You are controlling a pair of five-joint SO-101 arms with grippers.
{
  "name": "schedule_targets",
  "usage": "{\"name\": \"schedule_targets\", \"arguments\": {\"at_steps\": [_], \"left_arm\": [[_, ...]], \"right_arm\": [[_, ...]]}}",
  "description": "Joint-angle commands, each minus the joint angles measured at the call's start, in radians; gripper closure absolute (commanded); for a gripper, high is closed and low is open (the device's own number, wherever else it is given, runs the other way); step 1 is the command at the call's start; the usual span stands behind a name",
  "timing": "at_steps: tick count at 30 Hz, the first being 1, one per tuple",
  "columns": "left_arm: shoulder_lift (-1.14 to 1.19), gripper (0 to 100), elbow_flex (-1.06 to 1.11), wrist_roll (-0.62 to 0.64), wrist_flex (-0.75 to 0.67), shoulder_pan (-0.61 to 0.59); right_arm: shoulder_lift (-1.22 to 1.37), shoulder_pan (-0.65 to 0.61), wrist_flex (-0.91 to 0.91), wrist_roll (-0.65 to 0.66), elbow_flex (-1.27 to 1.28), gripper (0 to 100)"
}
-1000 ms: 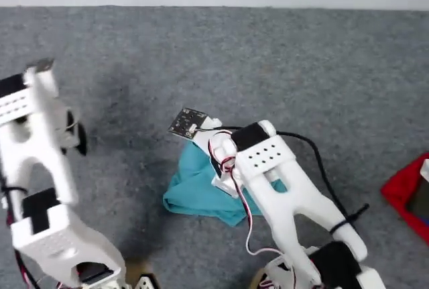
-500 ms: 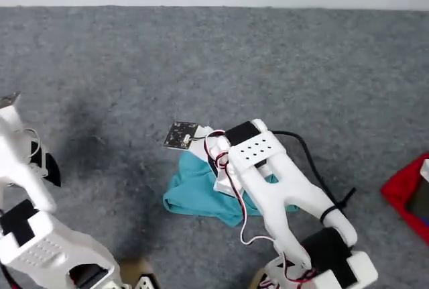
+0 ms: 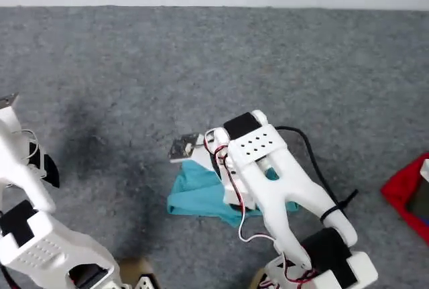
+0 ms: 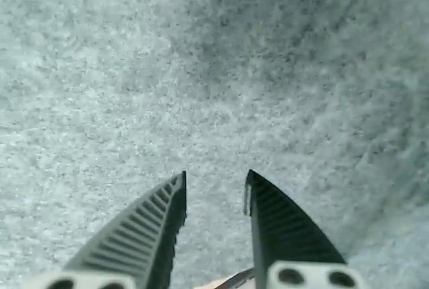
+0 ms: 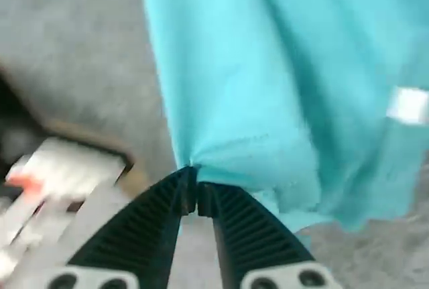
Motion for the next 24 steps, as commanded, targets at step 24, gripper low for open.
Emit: {"name": "schedule_targets", "arguments": {"at_steps": [24], "left_arm": [[-0.048, 86, 0.001, -0.012, -0.008, 0.002]], "right_arm": [[-0.613, 0.033, 0.067, 0.058, 0.189, 78.5]]}}
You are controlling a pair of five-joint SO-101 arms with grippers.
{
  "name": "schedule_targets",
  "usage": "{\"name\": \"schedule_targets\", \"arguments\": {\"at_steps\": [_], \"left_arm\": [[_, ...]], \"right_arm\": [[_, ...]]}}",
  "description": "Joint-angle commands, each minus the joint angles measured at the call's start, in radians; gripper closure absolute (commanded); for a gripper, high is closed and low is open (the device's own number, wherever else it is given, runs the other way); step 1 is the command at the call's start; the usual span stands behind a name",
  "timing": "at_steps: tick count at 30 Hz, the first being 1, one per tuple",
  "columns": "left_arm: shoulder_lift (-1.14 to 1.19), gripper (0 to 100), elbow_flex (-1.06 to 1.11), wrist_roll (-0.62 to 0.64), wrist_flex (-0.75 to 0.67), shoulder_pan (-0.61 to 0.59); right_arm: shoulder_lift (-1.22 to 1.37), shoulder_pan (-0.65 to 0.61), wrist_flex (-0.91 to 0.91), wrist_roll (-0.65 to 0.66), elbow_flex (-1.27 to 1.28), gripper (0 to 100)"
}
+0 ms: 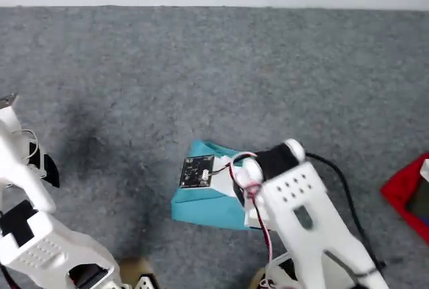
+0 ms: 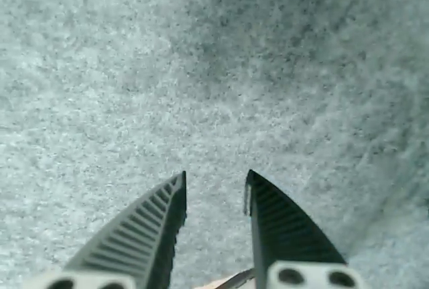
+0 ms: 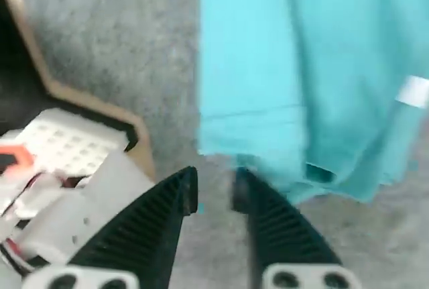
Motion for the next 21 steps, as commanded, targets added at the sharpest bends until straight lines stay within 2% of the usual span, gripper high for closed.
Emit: {"name": "schedule_targets", "arguments": {"at_steps": [1, 4, 6, 11, 14, 21], "left_arm": [[-0.048, 86, 0.001, -0.012, -0.008, 0.003], [-0.048, 86, 0.001, -0.012, -0.008, 0.003], [-0.048, 86, 0.001, -0.012, -0.008, 0.003], [-0.048, 86, 0.001, -0.012, -0.008, 0.003], [-0.048, 86, 0.001, -0.012, -0.008, 0.003], [-0.048, 86, 0.024, -0.012, -0.008, 0.003]], "right_arm": [[-0.133, 0.013, 0.045, -0.026, -0.025, 77.1], [-0.197, 0.035, 0.044, -0.028, -0.025, 76.5], [-0.193, 0.108, 0.031, -0.043, -0.026, 76.4], [-0.107, 0.369, -0.248, -0.242, -0.025, 76.4], [-0.012, 0.383, -0.355, -0.322, -0.026, 76.4], [0.223, 0.308, -0.449, -0.368, -0.057, 76.4]]}}
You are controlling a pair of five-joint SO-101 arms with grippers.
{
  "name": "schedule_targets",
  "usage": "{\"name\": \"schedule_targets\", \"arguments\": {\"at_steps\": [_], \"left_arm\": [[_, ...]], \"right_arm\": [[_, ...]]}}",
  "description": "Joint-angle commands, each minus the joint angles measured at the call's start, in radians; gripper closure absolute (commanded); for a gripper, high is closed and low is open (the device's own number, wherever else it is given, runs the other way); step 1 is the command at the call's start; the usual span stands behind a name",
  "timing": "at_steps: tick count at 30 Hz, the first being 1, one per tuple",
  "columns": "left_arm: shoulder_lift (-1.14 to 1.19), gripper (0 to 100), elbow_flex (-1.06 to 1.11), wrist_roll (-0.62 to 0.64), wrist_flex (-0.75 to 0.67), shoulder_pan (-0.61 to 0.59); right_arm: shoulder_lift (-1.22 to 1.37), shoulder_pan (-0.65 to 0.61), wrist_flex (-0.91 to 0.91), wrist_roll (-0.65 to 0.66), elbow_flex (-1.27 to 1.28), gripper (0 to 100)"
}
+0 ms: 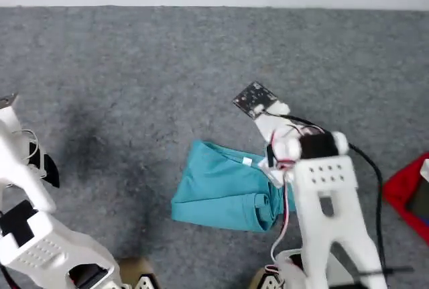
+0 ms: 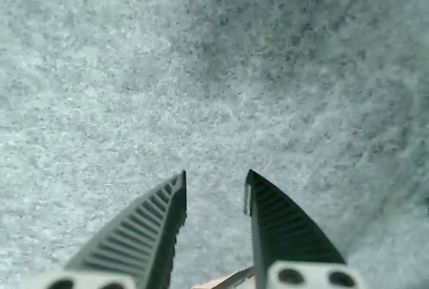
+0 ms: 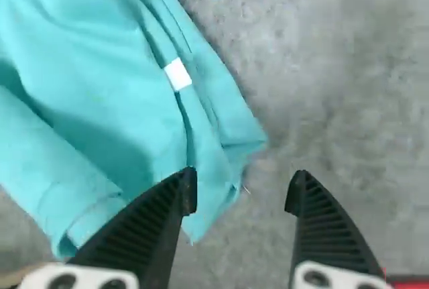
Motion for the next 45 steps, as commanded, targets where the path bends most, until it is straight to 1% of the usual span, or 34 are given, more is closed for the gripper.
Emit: {"name": "schedule_targets", "arguments": {"at_steps": [1, 4, 11, 16, 22, 29, 37, 42, 45], "left_arm": [[-0.048, 86, 0.028, -0.012, -0.008, 0.003], [-0.048, 86, 0.051, -0.012, -0.008, 0.003], [-0.048, 86, 0.065, -0.012, -0.008, 0.003], [-0.048, 86, 0.065, -0.012, -0.008, 0.003], [-0.048, 86, 0.070, -0.012, -0.023, 0.003], [-0.048, 86, 0.110, -0.012, -0.029, 0.003], [-0.048, 86, 0.117, -0.012, -0.029, 0.003], [-0.048, 86, 0.117, -0.012, -0.028, 0.002], [-0.048, 86, 0.117, -0.012, -0.028, 0.002]], "right_arm": [[0.094, -0.035, -0.028, -0.014, -0.057, 76.3], [0.171, -0.045, -0.010, -0.017, -0.057, 76.1], [0.266, -0.039, -0.039, -0.014, -0.058, 76.0], [0.240, -0.047, 0.002, 0.014, -0.066, 76.0], [0.168, -0.047, 0.111, 0.012, -0.199, 76.0], [0.229, -0.048, 0.124, 0.012, -0.204, 76.1], [0.302, -0.165, 0.154, 0.012, -0.204, 76.4], [0.366, -0.162, 0.148, 0.018, -0.207, 76.4], [0.403, -0.139, 0.140, 0.018, -0.207, 76.5]]}}
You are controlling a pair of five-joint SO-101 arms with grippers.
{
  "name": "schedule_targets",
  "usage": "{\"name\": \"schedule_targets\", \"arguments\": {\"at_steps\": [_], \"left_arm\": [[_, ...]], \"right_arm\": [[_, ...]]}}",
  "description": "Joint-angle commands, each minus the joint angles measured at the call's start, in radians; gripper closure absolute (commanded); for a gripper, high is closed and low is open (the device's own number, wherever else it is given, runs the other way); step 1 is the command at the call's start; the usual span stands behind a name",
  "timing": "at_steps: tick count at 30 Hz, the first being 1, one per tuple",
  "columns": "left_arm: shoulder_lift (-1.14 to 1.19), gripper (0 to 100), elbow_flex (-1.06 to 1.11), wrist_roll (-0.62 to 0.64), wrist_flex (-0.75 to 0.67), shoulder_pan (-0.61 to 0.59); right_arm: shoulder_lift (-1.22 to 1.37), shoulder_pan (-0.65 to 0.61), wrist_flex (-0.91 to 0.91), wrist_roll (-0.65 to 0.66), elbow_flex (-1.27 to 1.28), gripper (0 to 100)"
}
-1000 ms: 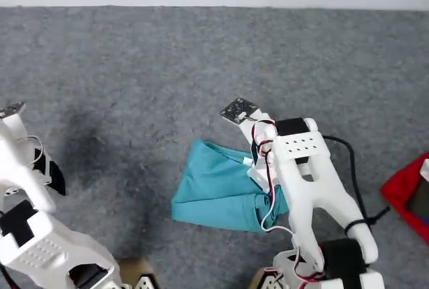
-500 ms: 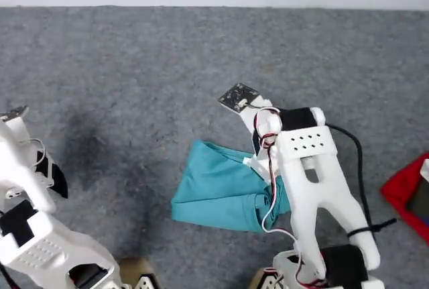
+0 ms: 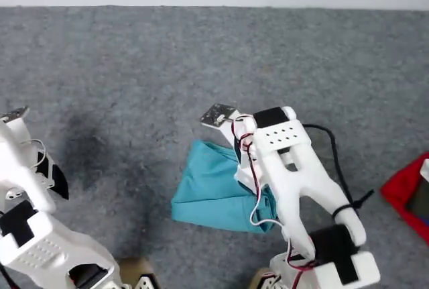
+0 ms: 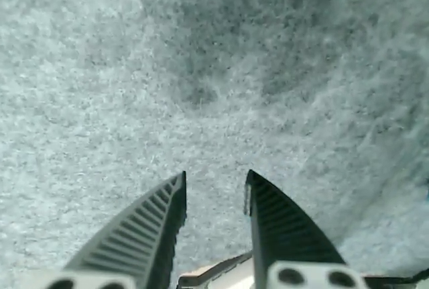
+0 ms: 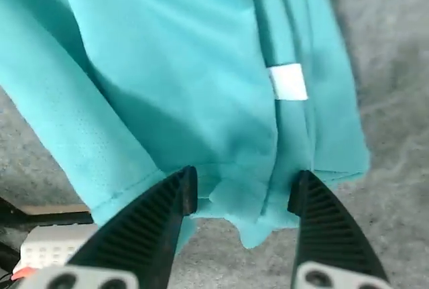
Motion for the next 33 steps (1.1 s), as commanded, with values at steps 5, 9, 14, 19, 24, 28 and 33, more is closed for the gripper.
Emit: {"name": "schedule_targets", "arguments": {"at_steps": [5, 9, 14, 19, 24, 28, 33], "left_arm": [[-0.048, 86, 0.004, -0.012, -0.008, 0.002], [-0.048, 86, 0.004, -0.012, -0.008, 0.002], [-0.048, 86, 0.004, -0.012, -0.009, 0.002], [-0.048, 86, 0.004, -0.014, -0.009, 0.002], [-0.048, 86, 0.004, -0.014, -0.009, 0.002], [-0.048, 86, 0.004, -0.014, -0.009, 0.003], [-0.048, 86, 0.004, -0.061, -0.009, 0.003]], "right_arm": [[0.070, 0.054, -0.058, 0.009, -0.051, 90.8], [0.081, 0.054, -0.068, 0.009, -0.055, 97.0], [0.081, 0.073, -0.067, 0.009, -0.080, 98.9], [0.081, 0.171, -0.056, 0.009, -0.216, 98.9], [0.113, 0.266, -0.073, 0.011, -0.310, 98.9], [0.182, 0.275, -0.045, 0.011, -0.313, 98.3], [0.193, 0.255, 0.002, -0.037, -0.359, 90.8]]}}
